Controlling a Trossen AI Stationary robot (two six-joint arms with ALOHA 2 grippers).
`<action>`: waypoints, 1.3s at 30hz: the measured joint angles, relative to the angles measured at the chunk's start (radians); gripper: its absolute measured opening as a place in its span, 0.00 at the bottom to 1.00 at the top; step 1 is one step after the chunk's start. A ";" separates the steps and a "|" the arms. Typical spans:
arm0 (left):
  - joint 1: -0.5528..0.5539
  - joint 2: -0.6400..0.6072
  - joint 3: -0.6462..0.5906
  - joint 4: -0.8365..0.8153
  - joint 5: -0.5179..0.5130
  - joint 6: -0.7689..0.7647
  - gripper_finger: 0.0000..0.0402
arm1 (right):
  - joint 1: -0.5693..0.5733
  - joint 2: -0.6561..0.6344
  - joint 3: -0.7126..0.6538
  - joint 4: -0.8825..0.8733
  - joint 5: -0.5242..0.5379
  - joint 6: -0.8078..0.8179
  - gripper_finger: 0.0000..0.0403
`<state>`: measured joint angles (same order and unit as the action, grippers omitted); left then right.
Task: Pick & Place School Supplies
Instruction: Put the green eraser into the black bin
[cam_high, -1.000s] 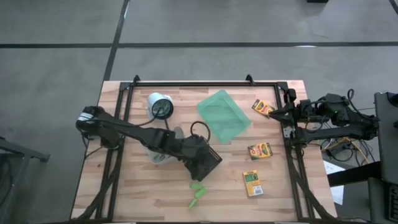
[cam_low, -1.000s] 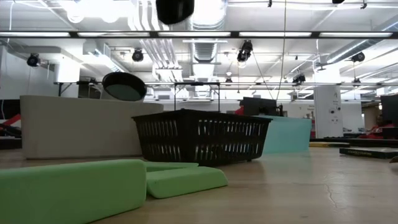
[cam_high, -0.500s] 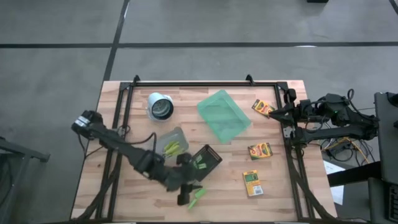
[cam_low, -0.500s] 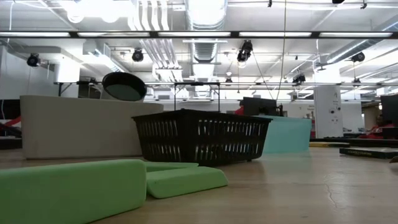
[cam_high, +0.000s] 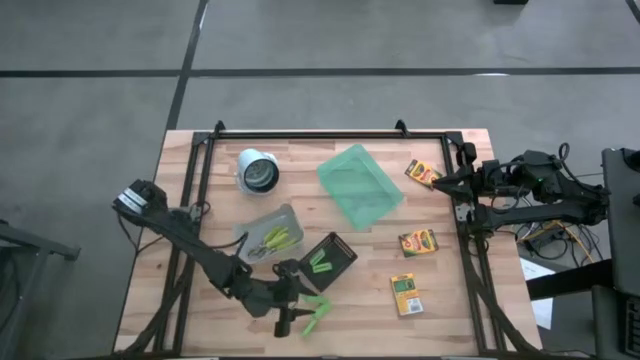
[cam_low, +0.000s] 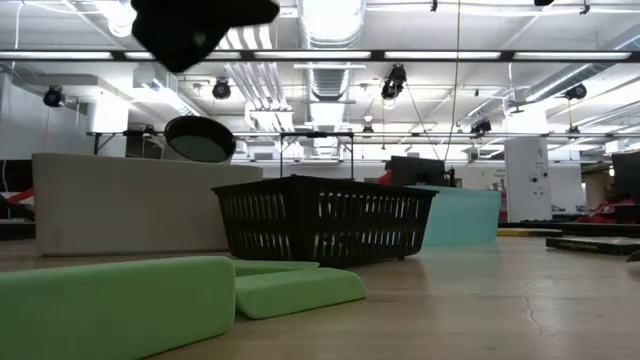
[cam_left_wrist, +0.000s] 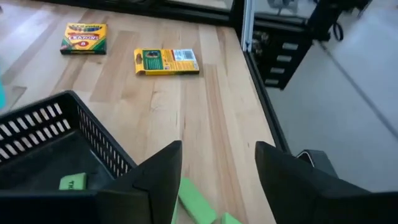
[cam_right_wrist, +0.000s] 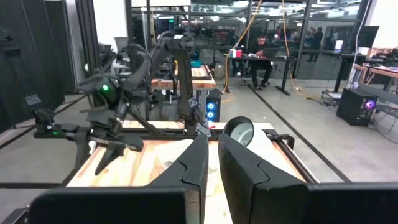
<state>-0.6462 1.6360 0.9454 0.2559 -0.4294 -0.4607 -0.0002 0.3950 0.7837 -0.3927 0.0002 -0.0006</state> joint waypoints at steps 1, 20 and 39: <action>0.001 0.000 -0.022 0.032 0.000 -0.001 0.52 | 0.000 0.000 0.000 0.000 0.000 0.000 0.09; 0.007 0.131 -0.015 0.141 -0.060 0.079 0.52 | 0.000 0.000 0.000 0.000 0.000 0.000 0.09; 0.009 0.159 0.014 -0.078 -0.062 -0.013 0.52 | 0.000 0.000 0.000 0.000 0.000 0.000 0.09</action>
<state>-0.6376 1.7947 0.9594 0.1776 -0.4911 -0.4734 -0.0004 0.3952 0.7837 -0.3923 0.0004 -0.0006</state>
